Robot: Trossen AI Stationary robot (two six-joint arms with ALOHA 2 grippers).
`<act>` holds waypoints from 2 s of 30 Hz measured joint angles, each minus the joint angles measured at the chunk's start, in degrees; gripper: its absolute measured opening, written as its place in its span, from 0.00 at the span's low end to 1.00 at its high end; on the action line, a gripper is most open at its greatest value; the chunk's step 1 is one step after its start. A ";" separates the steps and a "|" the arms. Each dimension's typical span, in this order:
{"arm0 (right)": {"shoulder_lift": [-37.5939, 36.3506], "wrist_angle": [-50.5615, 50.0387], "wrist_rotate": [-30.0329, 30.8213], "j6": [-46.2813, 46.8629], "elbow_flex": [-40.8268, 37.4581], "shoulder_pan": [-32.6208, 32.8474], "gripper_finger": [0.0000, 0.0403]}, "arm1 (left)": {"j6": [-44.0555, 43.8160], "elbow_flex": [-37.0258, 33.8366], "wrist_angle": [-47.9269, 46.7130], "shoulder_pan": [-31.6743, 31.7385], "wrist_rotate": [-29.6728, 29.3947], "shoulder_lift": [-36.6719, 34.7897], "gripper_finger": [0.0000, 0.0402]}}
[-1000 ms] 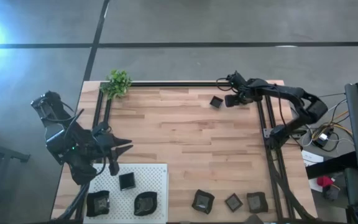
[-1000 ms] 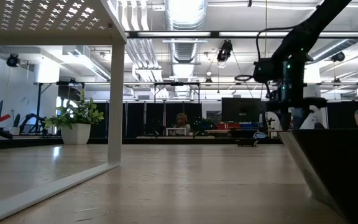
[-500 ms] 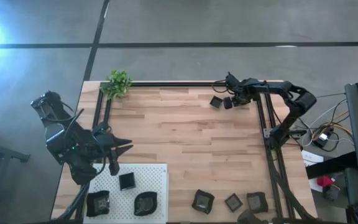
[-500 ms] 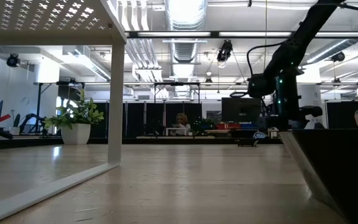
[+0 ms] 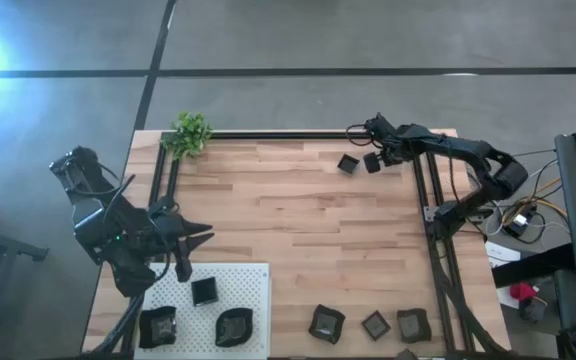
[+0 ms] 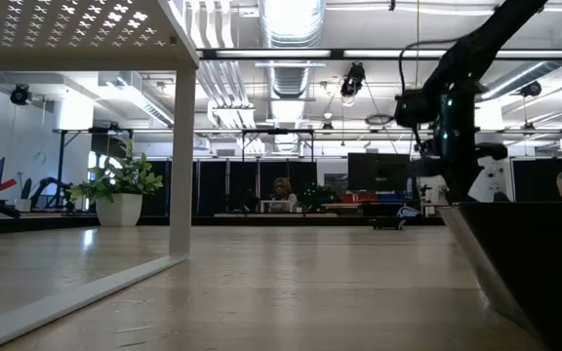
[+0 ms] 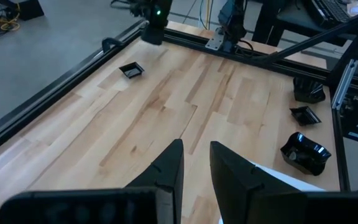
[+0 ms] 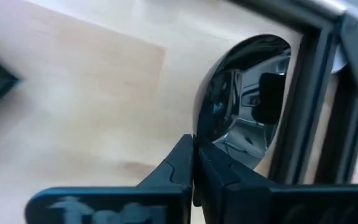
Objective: Pick & Place Mini shaped plates
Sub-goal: Stack the leaf shaped plate on top of the leaf shaped plate on the shelf
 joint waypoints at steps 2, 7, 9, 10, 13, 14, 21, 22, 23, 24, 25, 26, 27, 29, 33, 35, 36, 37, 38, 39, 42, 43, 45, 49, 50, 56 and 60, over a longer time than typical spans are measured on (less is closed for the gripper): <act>-3.06 -1.05 -0.16 -2.73 0.01 1.68 0.02 | 0.25 0.00 0.00 0.00 0.00 0.00 0.18; -11.05 -3.13 -0.70 -9.02 0.01 8.52 0.02 | 2.13 0.00 0.00 0.09 0.00 0.00 0.18; -13.68 -3.27 -0.89 -12.32 0.01 11.53 0.02 | 3.55 0.00 -0.02 0.40 -0.02 0.06 0.18; -15.01 -3.26 -1.00 -14.19 0.01 13.05 0.02 | 4.46 0.00 0.00 0.58 -0.02 0.14 0.18; -18.12 -3.38 -2.03 -18.60 0.22 17.93 0.02 | 7.35 0.00 0.03 1.67 0.00 0.57 0.18; -18.86 -3.49 -2.54 -19.70 0.59 19.48 0.02 | 8.21 0.00 0.19 2.30 0.00 0.69 0.18; -20.16 -3.46 -3.52 -28.85 7.19 28.97 0.02 | 16.18 0.00 6.07 9.37 2.47 1.46 0.18; -19.89 -3.38 -3.50 -30.40 8.41 30.05 0.02 | 18.11 0.00 7.43 10.75 3.28 1.70 0.18; -19.56 -3.32 -3.52 -32.13 9.57 30.99 0.02 | 20.26 0.00 8.79 12.12 4.28 2.02 0.18; -19.04 -3.36 -3.52 -33.87 10.70 31.87 0.02 | 22.51 0.00 10.19 13.59 5.49 2.45 0.18; -18.44 -3.37 -3.52 -35.45 11.88 32.74 0.02 | 25.06 0.00 11.90 15.24 6.84 2.88 0.18; -17.70 -3.36 -3.51 -36.93 13.09 33.62 0.02 | 27.62 0.00 13.51 16.86 8.32 3.38 0.18; -16.87 -3.43 -3.52 -38.21 14.31 34.42 0.02 | 29.87 0.00 15.26 18.40 9.60 3.95 0.18; -15.21 -3.54 -3.54 -40.49 16.67 35.96 0.02 | 34.56 0.00 19.44 21.66 12.93 5.00 0.18; -11.28 -3.55 -6.80 -44.38 21.60 38.48 0.02 | 41.18 0.00 27.00 28.14 24.89 6.92 0.18; -9.13 -3.40 -10.02 -45.77 23.84 39.41 0.02 | 44.65 0.00 29.38 30.49 28.64 7.89 0.18; -8.06 -3.46 -11.52 -46.73 24.75 39.85 0.02 | 47.04 0.00 30.49 31.45 29.44 8.37 0.18; -7.11 -3.51 -12.63 -47.90 25.48 40.42 0.02 | 49.51 0.04 31.15 32.24 29.64 8.76 0.18; -6.08 -3.53 -13.24 -49.27 26.24 41.11 0.02 | 51.93 0.16 31.38 32.86 29.64 9.08 0.18; -5.07 -3.47 -13.60 -50.65 26.99 41.86 0.02 | 53.99 0.33 31.63 33.43 29.77 9.38 0.18; -2.35 -3.53 -13.69 -54.73 28.80 43.66 0.02 | 57.36 0.92 32.12 35.25 29.88 10.30 0.18; -1.47 -3.51 -13.71 -55.66 29.50 44.15 0.02 | 57.70 1.09 32.37 35.73 29.99 10.56 0.18; 0.02 -3.51 -14.13 -56.18 30.79 44.82 0.02 | 58.13 1.72 32.43 36.81 30.92 11.14 0.18; 2.41 -3.27 -14.59 -56.26 33.23 45.76 0.02 | 58.35 2.60 32.76 38.06 33.90 12.14 0.18; 2.89 -3.32 -14.93 -57.10 33.48 45.91 0.02 | 58.75 2.64 32.69 38.21 33.94 12.41 0.18; 4.59 -1.49 -18.98 -62.46 34.47 46.63 0.02 | 60.29 2.80 32.67 39.77 35.35 14.21 0.18; 4.34 -1.35 -19.54 -66.47 34.79 46.87 0.02 | 59.93 2.80 32.55 40.77 38.04 15.76 0.18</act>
